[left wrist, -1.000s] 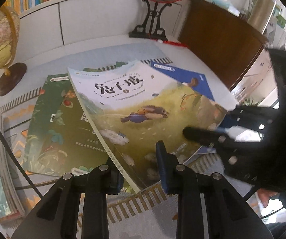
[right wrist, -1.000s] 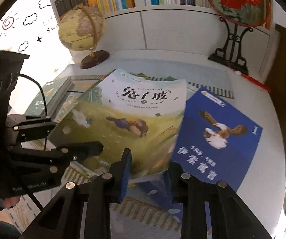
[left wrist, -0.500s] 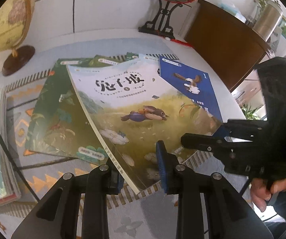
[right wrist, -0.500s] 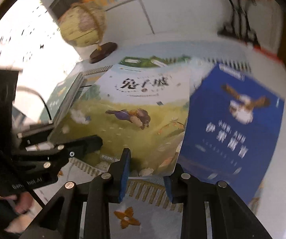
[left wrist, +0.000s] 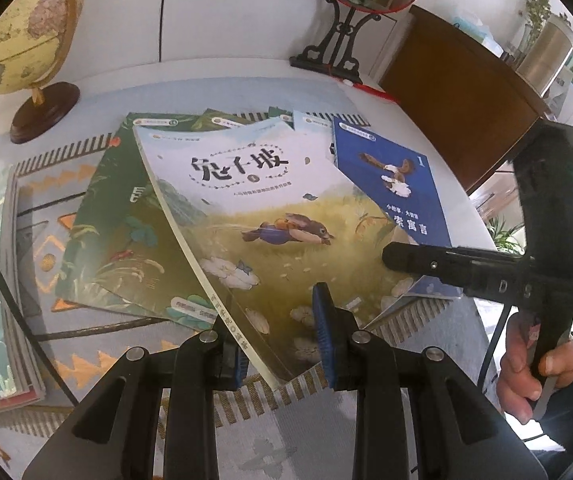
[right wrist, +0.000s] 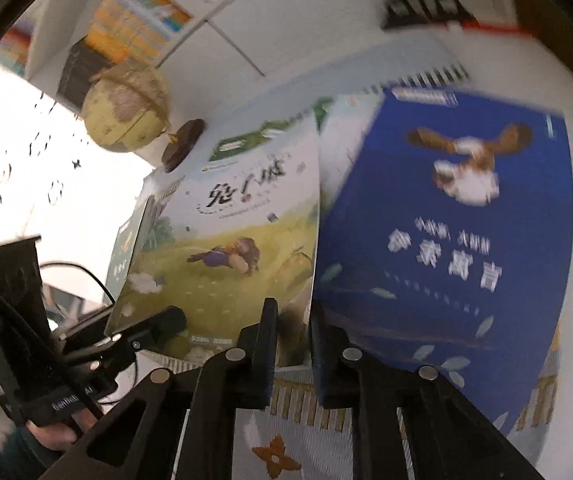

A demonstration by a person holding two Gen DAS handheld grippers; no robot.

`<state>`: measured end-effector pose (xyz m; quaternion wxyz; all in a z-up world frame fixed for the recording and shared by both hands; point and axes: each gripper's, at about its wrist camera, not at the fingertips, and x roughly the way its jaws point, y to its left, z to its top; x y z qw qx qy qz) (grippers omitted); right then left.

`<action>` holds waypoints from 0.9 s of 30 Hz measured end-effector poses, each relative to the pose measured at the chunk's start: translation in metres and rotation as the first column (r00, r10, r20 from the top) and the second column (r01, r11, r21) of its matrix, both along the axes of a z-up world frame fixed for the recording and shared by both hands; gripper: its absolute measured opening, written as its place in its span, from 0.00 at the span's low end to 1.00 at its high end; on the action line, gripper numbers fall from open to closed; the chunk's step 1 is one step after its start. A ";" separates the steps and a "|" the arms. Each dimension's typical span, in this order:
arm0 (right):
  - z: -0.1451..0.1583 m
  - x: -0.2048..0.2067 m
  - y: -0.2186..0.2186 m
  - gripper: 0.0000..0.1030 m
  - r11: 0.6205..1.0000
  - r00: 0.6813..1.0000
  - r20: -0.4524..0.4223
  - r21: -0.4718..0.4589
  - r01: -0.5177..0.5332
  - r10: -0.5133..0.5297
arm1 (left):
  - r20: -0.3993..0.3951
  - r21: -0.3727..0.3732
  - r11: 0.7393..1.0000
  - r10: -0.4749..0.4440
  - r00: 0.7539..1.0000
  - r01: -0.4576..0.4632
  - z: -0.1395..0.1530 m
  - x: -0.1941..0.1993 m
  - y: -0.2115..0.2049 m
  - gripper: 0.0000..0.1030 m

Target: Organize books

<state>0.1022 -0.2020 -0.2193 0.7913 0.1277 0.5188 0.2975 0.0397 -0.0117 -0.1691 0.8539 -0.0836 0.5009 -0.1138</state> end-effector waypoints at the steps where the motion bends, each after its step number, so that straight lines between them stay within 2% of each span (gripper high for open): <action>1: 0.007 -0.005 0.006 0.13 0.999 0.999 0.044 -0.035 -0.020 0.021 | 0.008 0.015 1.000 -0.002 1.000 0.002 0.003 -0.002 -0.001 0.24; 4: 0.024 -0.016 0.024 0.13 0.989 0.984 0.147 -0.124 -0.082 0.101 | 0.028 0.049 0.999 0.001 1.000 -0.002 0.013 -0.009 0.001 0.24; 6: 0.033 -0.024 0.032 0.13 0.982 0.973 0.184 -0.152 -0.114 0.141 | 0.030 0.040 0.999 0.016 0.999 -0.017 0.019 -0.013 0.009 0.24; 9: 0.043 -0.030 0.041 0.13 0.981 0.966 0.198 -0.130 -0.143 0.167 | 0.038 0.025 0.999 0.041 0.998 -0.042 0.030 -0.022 0.026 0.24; 17: 0.079 -0.051 0.087 0.14 0.979 0.938 0.282 -0.083 -0.187 0.203 | 0.120 0.065 0.993 0.093 0.988 -0.102 0.070 -0.050 0.073 0.24; 22: 0.101 -0.058 0.139 0.14 0.970 0.912 0.330 -0.079 -0.231 0.244 | 0.176 0.092 0.982 0.148 0.973 -0.166 0.094 -0.064 0.127 0.24; 27: 0.106 -0.060 0.202 0.16 0.959 0.898 0.338 -0.063 -0.277 0.282 | 0.201 0.112 0.967 0.204 0.958 -0.229 0.100 -0.070 0.182 0.24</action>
